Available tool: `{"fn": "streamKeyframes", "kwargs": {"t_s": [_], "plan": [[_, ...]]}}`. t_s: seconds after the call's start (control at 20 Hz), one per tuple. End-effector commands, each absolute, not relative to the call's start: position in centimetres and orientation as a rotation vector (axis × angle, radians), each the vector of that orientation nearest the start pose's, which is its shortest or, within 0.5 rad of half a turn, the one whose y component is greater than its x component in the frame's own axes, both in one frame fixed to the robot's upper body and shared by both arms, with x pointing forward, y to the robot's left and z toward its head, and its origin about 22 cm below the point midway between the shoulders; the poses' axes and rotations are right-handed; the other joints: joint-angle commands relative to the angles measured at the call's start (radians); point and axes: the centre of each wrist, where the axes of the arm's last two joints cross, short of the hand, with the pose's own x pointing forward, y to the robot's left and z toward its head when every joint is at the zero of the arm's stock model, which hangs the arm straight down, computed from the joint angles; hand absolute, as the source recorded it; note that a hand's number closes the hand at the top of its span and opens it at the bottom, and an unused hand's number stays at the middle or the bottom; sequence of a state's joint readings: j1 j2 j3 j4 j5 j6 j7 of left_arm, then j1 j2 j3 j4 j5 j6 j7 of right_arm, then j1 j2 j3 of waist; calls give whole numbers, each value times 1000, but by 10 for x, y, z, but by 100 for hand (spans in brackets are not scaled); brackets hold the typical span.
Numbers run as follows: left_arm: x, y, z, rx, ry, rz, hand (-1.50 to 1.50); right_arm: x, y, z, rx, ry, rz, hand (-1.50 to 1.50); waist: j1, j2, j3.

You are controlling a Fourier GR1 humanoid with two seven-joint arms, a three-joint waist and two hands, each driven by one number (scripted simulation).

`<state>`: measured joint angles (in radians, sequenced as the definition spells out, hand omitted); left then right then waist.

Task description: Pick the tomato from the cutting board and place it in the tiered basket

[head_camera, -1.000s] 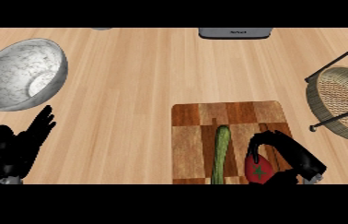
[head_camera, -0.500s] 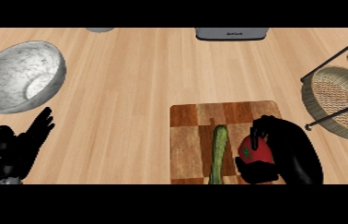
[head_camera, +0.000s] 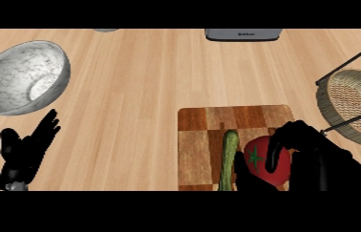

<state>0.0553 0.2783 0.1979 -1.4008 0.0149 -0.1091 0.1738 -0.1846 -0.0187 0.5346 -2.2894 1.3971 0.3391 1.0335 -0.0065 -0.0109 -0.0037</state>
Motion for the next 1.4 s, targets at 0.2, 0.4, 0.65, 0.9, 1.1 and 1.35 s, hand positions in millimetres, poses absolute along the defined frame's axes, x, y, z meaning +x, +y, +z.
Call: {"fn": "streamKeyframes", "kwargs": {"t_s": [0.2, 0.4, 0.65, 0.9, 1.1, 1.35], "plan": [[222, 365, -10, 301, -1189, -50, 0, 181, -133, 235, -1309, -1346, 325, 150, 10, 10, 3], [221, 355, -4, 272, -1188, -72, 0, 207, -153, 234, -1313, -1377, 267, 150, 12, 11, 4], [215, 350, -8, 266, -1192, -73, 0, 247, -189, 237, -1389, -1359, 308, 150, 14, 11, 4], [224, 372, -21, 273, -1200, -73, 0, 292, -237, 251, -1375, -1408, 286, 150, 11, 14, 3], [220, 364, -17, 263, -1204, -67, 0, 297, -266, 256, -1185, -1573, 116, 150, 12, 13, 4], [229, 367, -8, 270, -1202, -66, 0, 340, -312, 255, -1199, -1539, 99, 150, 15, 14, 4]]}}
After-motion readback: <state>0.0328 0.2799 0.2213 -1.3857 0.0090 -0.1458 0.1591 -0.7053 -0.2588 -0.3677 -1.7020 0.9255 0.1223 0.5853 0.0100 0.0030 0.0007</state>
